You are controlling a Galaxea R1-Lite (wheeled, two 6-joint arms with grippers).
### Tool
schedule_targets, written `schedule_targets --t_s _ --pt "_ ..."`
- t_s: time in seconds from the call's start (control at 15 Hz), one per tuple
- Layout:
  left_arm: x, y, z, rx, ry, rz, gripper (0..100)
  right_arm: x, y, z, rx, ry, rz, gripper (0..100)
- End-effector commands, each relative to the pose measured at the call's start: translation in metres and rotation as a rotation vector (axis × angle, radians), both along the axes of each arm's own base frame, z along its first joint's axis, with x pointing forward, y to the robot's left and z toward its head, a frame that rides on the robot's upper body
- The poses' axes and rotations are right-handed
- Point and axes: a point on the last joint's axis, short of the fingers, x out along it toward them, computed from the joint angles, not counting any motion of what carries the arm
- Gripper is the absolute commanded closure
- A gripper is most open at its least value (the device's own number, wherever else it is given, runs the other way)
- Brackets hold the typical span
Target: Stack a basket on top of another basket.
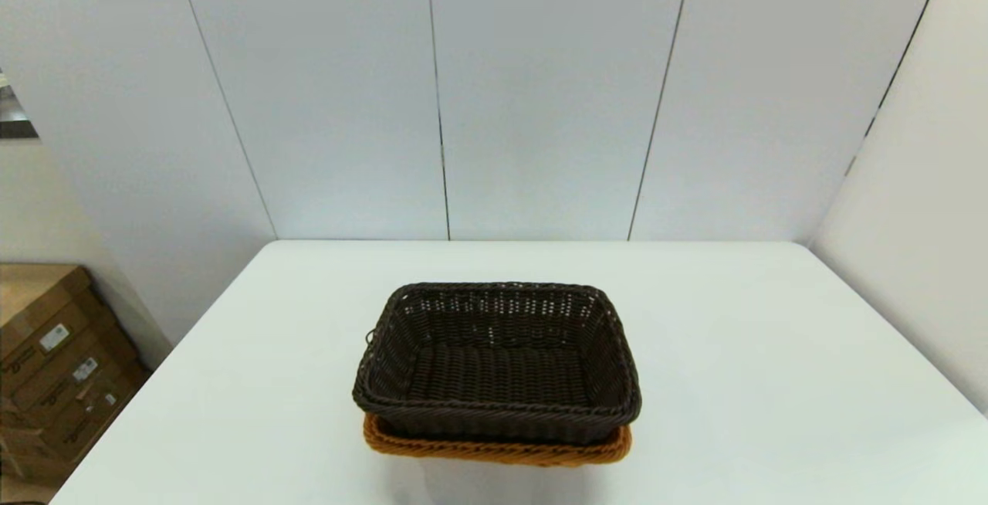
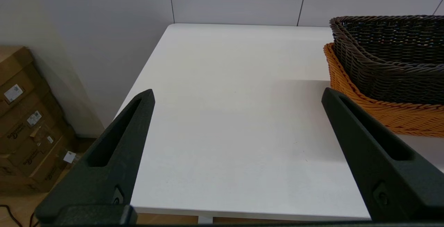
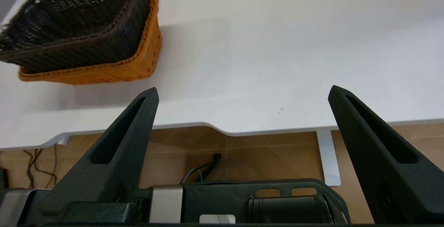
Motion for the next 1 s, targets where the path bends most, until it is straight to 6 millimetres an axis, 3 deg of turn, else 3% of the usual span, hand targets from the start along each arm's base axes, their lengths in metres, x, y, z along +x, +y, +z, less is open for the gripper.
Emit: schedule_targets --t_s 0.07,0.2,0.53,1.0 --pt "0.000 0.000 0.000 -0.001 0.000 0.001 0 -0.011 0.000 -0.013 -0.056 -0.064 -0.036 0" --pt "0.000 0.000 0.000 -0.001 0.000 0.001 0 -0.011 -0.001 -0.026 -0.125 -0.087 -0.059 0" --pt "0.000 0.000 0.000 -0.001 0.000 0.001 0 0.019 -0.001 -0.067 -0.223 -0.202 -0.047 0" --pt "0.000 0.000 0.000 -0.001 0.000 0.001 0 0.036 0.000 -0.085 -0.298 -0.273 -0.025 0"
